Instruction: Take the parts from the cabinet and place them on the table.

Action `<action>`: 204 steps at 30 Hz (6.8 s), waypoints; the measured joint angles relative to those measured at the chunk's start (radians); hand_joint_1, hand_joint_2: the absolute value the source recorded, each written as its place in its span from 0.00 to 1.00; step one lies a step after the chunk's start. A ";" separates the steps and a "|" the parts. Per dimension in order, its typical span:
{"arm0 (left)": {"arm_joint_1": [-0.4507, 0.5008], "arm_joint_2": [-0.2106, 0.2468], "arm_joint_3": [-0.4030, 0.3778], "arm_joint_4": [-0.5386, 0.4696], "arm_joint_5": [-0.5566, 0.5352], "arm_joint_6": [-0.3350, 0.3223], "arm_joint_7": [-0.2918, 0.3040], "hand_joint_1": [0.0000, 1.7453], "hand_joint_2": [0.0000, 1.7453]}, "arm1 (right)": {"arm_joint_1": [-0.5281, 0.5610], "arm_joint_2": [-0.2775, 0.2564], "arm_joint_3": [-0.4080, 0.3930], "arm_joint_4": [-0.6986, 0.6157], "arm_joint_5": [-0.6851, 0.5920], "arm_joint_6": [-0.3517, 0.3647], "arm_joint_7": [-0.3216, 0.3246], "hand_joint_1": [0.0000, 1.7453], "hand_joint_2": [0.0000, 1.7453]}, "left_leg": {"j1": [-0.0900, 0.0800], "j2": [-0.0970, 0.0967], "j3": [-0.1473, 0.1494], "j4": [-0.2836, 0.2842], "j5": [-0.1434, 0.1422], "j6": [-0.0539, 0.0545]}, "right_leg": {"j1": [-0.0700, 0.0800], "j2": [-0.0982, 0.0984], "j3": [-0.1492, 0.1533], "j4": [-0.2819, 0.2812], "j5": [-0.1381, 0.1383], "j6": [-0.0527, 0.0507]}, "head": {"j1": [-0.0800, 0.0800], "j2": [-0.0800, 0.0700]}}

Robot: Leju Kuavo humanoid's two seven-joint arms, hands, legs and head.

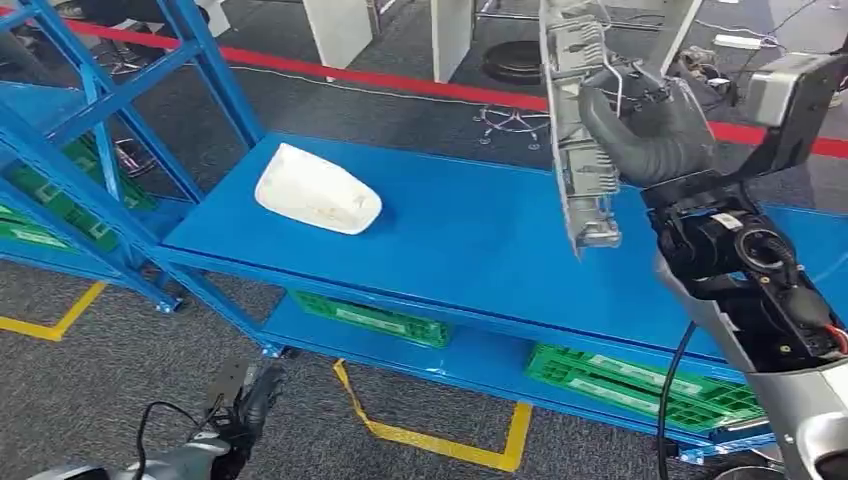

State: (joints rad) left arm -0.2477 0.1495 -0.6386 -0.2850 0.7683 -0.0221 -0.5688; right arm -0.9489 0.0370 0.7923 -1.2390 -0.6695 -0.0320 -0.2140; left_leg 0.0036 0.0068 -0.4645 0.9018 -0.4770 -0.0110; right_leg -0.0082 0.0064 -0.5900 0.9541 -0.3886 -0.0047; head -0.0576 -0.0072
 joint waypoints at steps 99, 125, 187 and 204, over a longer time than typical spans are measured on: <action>-0.013 -0.012 0.003 0.000 -0.001 -0.007 0.031 0.00 0.00 | 0.155 -0.043 -0.007 -0.183 0.306 -0.043 0.023 1.00 1.00 | 0.008 -0.015 -0.318 0.395 -0.054 -0.030 | -0.004 -0.009 0.021 0.029 -0.052 -0.016 | -0.016 0.000; -0.018 -0.016 0.003 -0.001 0.027 -0.003 0.021 0.00 0.00 | 0.165 -0.058 -0.007 -0.211 0.329 -0.053 0.032 1.00 1.00 | 0.004 -0.062 -0.158 0.071 0.075 -0.012 | -0.003 0.016 0.026 0.020 -0.046 -0.011 | 0.006 0.000; 0.030 0.000 0.003 -0.001 0.071 -0.005 0.007 0.00 0.00 | 0.425 -0.312 -0.163 -0.590 0.500 -0.094 0.165 1.00 1.00 | -0.007 -0.044 -0.157 0.083 0.063 -0.006 | -0.007 0.006 0.050 0.001 -0.048 -0.007 | -0.002 0.000; -0.004 -0.010 0.003 -0.001 0.050 -0.004 0.037 0.00 0.00 | 0.331 -0.270 -0.082 -0.541 0.151 0.199 0.134 1.00 1.00 | 0.000 -0.017 -0.125 0.034 0.085 0.027 | -0.007 -0.018 -0.018 0.158 -0.153 0.028 | 0.002 0.000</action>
State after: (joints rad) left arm -0.2517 0.1400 -0.6355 -0.2857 0.8183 -0.0263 -0.5322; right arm -0.6184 -0.2331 0.7106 -1.7796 -0.5188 0.1670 -0.0805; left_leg 0.0037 -0.0104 -0.5897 0.9361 -0.3919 0.0160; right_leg -0.0149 -0.0117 -0.6084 1.1117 -0.5411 0.0238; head -0.0553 -0.0072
